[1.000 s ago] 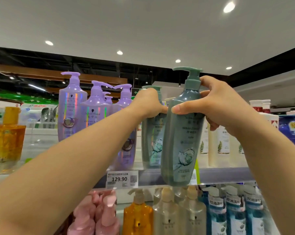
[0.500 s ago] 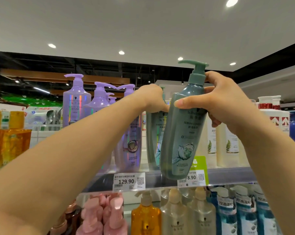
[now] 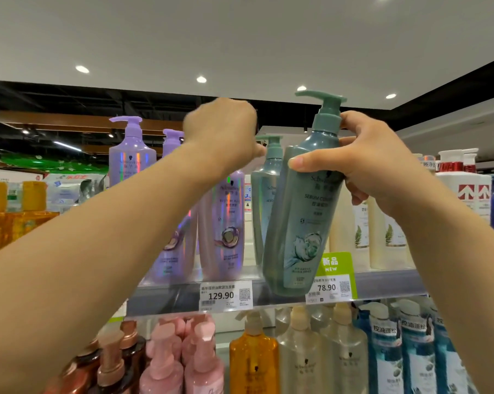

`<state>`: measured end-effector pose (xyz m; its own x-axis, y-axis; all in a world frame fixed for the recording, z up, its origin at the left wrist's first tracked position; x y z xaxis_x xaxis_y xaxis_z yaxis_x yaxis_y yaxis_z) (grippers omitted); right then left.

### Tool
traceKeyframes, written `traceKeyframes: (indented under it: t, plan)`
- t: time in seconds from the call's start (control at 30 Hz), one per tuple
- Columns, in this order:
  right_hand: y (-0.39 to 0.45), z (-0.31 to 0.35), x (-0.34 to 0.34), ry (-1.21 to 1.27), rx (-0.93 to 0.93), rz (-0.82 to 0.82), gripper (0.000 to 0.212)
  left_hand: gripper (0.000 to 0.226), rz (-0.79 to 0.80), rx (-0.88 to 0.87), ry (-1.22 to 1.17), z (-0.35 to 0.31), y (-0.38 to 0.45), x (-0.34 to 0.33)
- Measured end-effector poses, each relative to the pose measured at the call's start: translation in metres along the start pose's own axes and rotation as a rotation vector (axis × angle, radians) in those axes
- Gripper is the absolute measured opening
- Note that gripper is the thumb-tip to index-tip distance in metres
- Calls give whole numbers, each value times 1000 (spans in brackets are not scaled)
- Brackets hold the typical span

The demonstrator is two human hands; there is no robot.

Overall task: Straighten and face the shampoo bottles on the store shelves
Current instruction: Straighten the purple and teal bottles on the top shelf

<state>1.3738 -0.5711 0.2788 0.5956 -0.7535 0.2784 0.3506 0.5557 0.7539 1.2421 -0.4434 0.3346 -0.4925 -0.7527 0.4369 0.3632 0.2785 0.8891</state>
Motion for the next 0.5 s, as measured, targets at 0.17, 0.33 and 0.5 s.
traceKeyframes:
  t: [0.17,0.33,0.5]
  plan:
    - [6,2,-11,-1,-15,61,55,62,189,54,52,40,-23,-14]
    - [15,4,-27,-4,-17,100,56,54,441,88,-186,42,-31,-38]
    - [20,7,-40,-34,-13,142,58,48,430,131,-377,43,-29,-47]
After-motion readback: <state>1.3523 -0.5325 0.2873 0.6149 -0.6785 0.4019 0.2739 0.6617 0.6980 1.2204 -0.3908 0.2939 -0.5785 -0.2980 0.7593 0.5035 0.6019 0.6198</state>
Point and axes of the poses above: each hand's wrist, its own y-axis towards the middle knuckle, its own x-axis out of the back of the hand, z = x × y, the point moved 4 cm from there along y, towards the middle knuckle, and after that the axes turned 1 degree about -x, right-handed, at the moved point
